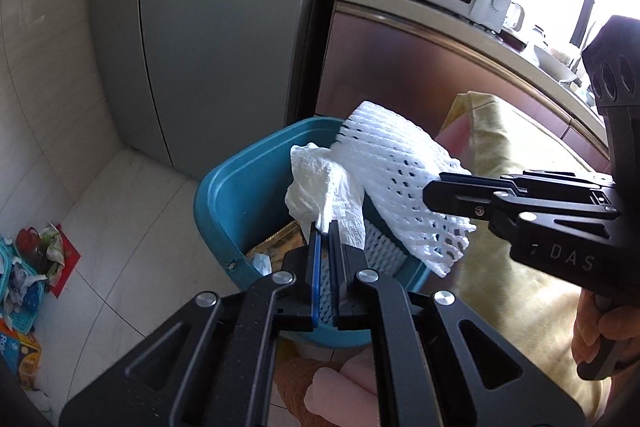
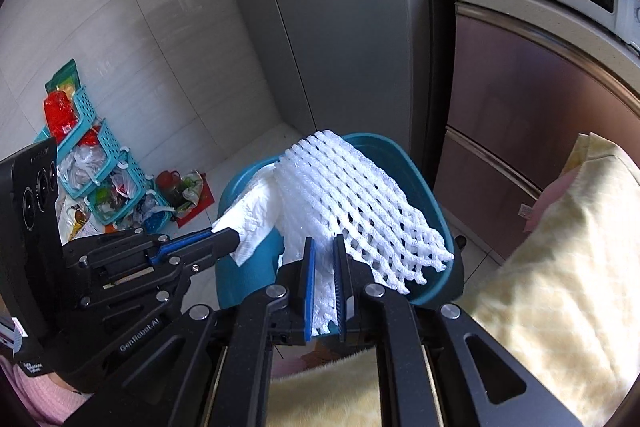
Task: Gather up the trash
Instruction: 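Open both tools to drop the tissue and netting into the bin, then move both open tools back toward the orange peel and plastic wrappers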
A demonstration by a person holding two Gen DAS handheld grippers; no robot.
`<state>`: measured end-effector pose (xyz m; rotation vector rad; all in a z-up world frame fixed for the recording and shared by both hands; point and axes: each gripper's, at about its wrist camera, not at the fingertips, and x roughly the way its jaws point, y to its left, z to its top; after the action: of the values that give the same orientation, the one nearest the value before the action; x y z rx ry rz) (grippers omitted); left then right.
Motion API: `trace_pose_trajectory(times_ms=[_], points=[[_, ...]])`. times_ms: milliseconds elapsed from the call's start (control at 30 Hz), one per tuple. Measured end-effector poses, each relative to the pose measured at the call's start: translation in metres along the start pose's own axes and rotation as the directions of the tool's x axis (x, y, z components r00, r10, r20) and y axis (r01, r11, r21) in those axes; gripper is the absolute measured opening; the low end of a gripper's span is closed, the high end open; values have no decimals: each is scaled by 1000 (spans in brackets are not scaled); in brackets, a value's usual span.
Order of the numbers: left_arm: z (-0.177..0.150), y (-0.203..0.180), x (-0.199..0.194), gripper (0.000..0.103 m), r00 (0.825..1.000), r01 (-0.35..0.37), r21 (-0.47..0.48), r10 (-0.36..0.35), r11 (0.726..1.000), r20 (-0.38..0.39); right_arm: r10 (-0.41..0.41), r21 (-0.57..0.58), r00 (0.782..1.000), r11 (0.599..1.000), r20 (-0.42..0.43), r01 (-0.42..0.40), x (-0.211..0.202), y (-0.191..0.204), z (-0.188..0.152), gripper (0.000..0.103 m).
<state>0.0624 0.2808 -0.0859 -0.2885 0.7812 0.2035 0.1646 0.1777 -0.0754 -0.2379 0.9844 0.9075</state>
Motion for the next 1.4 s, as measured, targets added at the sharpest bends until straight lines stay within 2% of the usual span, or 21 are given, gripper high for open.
trace_pose_trajectory(times_ms=[133, 300, 400, 467, 633, 667, 700, 733, 900, 1067, 1233, 1400], points=[[0, 0, 14, 4, 1000, -2, -19, 2, 1000, -19, -10, 5, 999, 1000, -39, 10, 17, 0, 3, 9], [-2, 2, 31, 5, 999, 2, -52, -5, 999, -53, -19, 22, 996, 1000, -92, 21, 35, -2, 5, 15], [-4, 3, 39, 6, 998, 2, -58, -6, 998, -68, -14, 38, 996, 999, -94, 18, 38, -5, 5, 15], [-6, 4, 42, 6, 997, 2, -63, -7, 998, -76, -20, 41, 996, 999, -81, 23, 35, -7, 3, 21], [-6, 4, 33, 17, 999, 13, -61, -16, 998, -52, -7, 63, 999, 998, -36, 9, 15, -19, -6, 21], [-6, 3, 29, 19, 999, 20, -55, -23, 998, -40, -3, 63, 1000, 998, -23, 5, 8, -21, -9, 24], [-6, 0, 23, 24, 999, 30, -47, -31, 998, -26, 3, 65, 1000, 998, -8, -2, 0, -24, -13, 26], [-5, -2, 18, 34, 999, 41, -40, -42, 998, -15, 8, 67, 1000, 998, 7, -8, -8, -27, -17, 29], [-4, -30, -12, 47, 988, 143, 31, -144, 989, 48, -18, 69, 996, 998, 93, 11, -60, -41, -46, 33], [-6, -83, -37, 55, 955, 275, 158, -288, 948, 67, -75, 113, 983, 992, 169, 56, -114, -64, -84, 36], [-15, -149, -45, 57, 903, 414, 278, -429, 867, -5, -190, 218, 957, 965, 220, 142, -171, -93, -131, 37], [-28, -214, -42, 59, 860, 501, 355, -499, 789, -105, -338, 347, 914, 904, 226, 249, -222, -123, -177, 40]])
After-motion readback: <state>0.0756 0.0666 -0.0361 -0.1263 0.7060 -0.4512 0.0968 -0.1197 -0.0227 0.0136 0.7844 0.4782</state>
